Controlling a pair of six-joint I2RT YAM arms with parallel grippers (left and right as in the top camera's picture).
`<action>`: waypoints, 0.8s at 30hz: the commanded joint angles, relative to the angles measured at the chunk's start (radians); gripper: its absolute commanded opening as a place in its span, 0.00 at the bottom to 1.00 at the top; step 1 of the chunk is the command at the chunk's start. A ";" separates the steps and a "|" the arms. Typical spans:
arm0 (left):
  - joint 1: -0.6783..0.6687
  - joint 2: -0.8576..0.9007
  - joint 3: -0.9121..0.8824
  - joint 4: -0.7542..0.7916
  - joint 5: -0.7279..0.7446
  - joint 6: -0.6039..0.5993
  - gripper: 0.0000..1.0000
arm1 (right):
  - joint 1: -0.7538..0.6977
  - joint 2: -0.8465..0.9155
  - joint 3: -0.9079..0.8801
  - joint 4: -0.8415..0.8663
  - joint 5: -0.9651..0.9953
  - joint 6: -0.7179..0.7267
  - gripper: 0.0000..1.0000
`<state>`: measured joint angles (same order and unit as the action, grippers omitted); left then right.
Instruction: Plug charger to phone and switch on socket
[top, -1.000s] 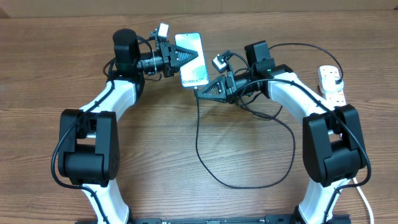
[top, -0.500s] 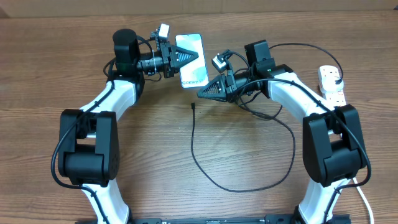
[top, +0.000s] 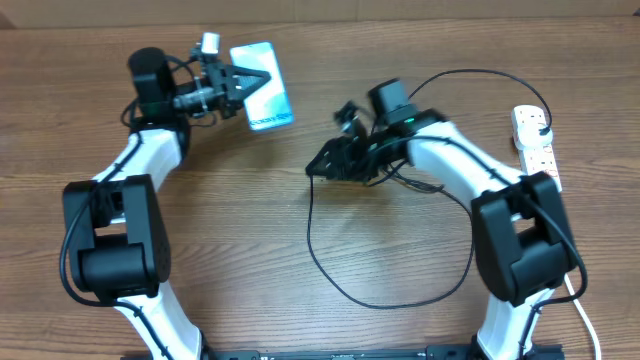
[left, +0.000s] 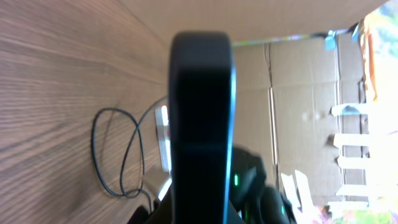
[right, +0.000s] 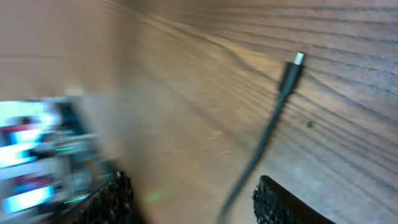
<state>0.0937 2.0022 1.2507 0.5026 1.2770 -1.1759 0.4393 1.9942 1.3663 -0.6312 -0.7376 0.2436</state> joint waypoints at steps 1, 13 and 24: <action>0.001 -0.001 0.010 0.010 0.062 0.025 0.04 | 0.085 -0.031 0.014 0.001 0.400 0.048 0.65; 0.002 0.000 0.010 0.011 0.087 0.032 0.04 | 0.253 0.015 0.014 0.079 0.834 0.075 0.60; 0.017 -0.001 0.010 0.011 0.080 0.036 0.04 | 0.259 0.077 0.014 0.132 0.842 0.075 0.48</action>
<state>0.1009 2.0022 1.2507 0.5026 1.3327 -1.1717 0.6945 2.0438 1.3666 -0.5022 0.0784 0.3145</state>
